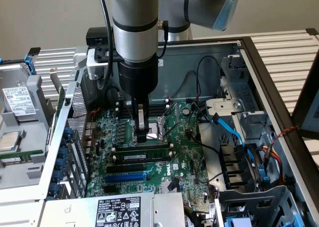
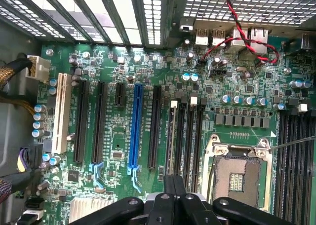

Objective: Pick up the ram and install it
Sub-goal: 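Press down the ram until it locks into place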

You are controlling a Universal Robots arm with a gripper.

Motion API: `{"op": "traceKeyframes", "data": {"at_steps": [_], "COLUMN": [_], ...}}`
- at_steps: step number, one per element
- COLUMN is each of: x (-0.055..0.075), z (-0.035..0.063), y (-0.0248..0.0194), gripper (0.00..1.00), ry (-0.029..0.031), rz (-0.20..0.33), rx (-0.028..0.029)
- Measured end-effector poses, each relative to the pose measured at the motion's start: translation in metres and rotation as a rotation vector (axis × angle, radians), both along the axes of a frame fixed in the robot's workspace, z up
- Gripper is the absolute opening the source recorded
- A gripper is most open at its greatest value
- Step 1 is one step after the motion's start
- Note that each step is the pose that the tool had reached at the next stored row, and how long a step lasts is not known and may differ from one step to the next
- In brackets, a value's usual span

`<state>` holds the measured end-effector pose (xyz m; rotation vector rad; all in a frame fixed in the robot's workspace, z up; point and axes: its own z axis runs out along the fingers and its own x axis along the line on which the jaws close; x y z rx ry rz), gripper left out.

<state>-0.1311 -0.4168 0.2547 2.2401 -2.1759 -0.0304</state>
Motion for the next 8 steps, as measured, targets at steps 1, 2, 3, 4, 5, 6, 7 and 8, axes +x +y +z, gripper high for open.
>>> {"op": "traceKeyframes", "data": {"at_steps": [1, 2, 3, 4, 5, 6, 7, 8], "x": [0.0, 0.0, 0.0, 0.0, 0.0, 0.0, 0.0, 0.0], "z": [0.0001, 0.0001, 0.0001, 0.0001, 0.0001, 0.0001, 0.0001, 0.0001], "y": [0.0, 0.0, 0.0, 0.0, 0.0, 0.0, 0.0, 0.0], "gripper": [0.1, 0.1, 0.1, 0.1, 0.1, 0.1, 0.1, 0.1], "ry": [0.0001, 0.0001, 0.0001, 0.0001, 0.0001, 0.0002, 0.0002, 0.0002], "rz": [0.0, 0.0, 0.0, -0.007, -0.022, -0.038, -0.056, -0.072], "rx": [-0.0001, -0.0002, -0.0002, -0.0003, -0.0002, -0.0003, -0.0003, -0.0003]}}
